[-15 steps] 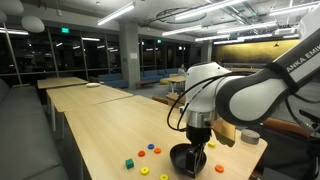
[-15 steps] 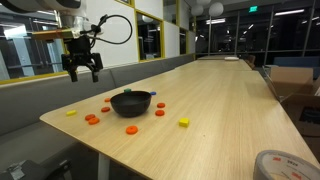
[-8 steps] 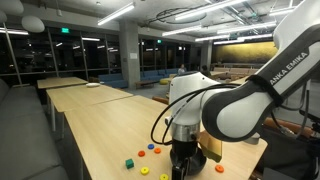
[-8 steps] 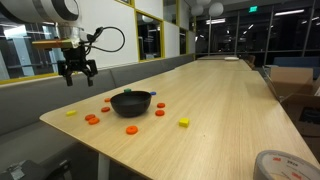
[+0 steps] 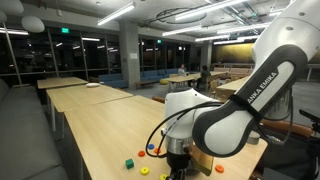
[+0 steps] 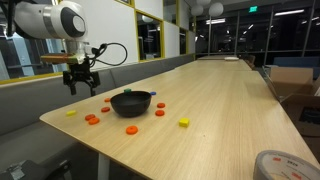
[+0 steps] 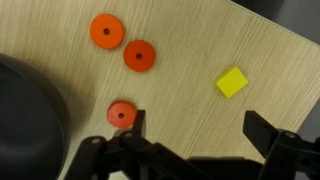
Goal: Put some of the discs on the table in the bowl
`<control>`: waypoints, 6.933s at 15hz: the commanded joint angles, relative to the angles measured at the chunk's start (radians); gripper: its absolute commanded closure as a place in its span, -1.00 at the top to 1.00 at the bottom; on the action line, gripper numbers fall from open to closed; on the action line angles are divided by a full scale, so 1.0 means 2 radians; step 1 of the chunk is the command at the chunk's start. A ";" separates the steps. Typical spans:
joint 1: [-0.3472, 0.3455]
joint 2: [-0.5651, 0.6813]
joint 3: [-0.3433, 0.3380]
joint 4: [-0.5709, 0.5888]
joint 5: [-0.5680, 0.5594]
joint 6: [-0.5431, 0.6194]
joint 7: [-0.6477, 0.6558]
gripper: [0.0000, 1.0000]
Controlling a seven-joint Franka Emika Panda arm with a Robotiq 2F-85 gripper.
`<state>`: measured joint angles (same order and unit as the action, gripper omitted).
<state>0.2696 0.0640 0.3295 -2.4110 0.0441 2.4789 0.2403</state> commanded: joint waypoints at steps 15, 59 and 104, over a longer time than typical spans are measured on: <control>0.028 0.075 -0.068 0.003 -0.086 0.090 0.130 1.00; 0.018 0.089 -0.092 0.006 -0.049 0.090 0.109 1.00; -0.048 -0.024 -0.087 -0.006 -0.147 0.008 0.232 1.00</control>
<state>0.1528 0.0417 0.1263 -2.4141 -0.3416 2.4495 0.8125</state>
